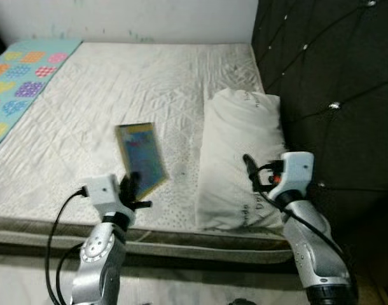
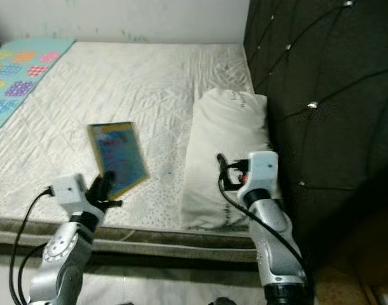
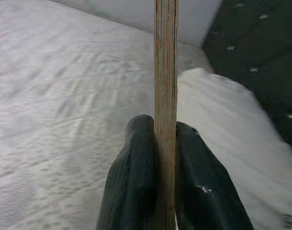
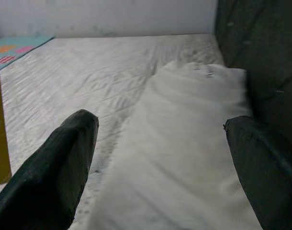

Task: Clean up the room

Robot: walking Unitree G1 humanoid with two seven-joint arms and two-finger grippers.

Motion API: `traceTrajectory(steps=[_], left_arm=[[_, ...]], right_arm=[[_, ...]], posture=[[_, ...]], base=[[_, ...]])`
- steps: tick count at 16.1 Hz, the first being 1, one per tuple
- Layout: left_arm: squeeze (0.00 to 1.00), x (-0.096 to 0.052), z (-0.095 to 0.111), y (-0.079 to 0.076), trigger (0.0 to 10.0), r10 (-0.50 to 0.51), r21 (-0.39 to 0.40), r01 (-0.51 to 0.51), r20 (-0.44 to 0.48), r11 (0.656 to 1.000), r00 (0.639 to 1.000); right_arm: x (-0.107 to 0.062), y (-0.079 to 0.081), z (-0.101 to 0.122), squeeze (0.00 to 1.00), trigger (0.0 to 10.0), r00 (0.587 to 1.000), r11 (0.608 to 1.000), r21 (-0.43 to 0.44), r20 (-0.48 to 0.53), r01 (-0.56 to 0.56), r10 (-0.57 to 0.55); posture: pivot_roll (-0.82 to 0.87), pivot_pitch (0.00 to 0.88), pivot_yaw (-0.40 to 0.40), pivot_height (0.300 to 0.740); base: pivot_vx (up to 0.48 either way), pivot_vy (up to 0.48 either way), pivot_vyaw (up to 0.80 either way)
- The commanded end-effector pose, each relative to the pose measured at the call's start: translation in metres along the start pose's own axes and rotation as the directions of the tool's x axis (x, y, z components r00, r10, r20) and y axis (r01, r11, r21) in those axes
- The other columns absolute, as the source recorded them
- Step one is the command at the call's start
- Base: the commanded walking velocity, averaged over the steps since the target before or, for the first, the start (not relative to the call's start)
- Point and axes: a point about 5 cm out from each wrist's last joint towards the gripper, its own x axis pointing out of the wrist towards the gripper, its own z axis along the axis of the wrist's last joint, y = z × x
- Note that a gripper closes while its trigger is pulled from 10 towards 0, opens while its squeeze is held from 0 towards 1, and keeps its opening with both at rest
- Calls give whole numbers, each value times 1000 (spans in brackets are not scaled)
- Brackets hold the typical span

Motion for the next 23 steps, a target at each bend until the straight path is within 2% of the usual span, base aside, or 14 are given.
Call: traceTrajectory(steps=[1,7,13,23], left_arm=[[0,1,12,1,10000,-20,15,19,47,1000,999],[0,0,14,-4,10000,-67,21,66,60,998,996],[0,-1,14,-5,10000,-80,10,79,67,997,995],[0,-2,13,-7,10000,-97,15,96,63,995,993]], right_arm=[[0,4,0,0,10000,1000,1000,17,-4,-9,9],[-1,3,-1,0,10000,1000,1000,20,-4,-4,4],[-1,3,-1,0,10000,1000,1000,15,-2,-10,10],[-1,2,-2,0,10000,1000,1000,11,-2,-4,4]], posture=[[-150,125,36,740],[-152,124,38,740],[-155,126,35,740],[-156,132,37,740]], base=[[0,0,0],[40,0,-721],[185,0,0],[395,0,0]])
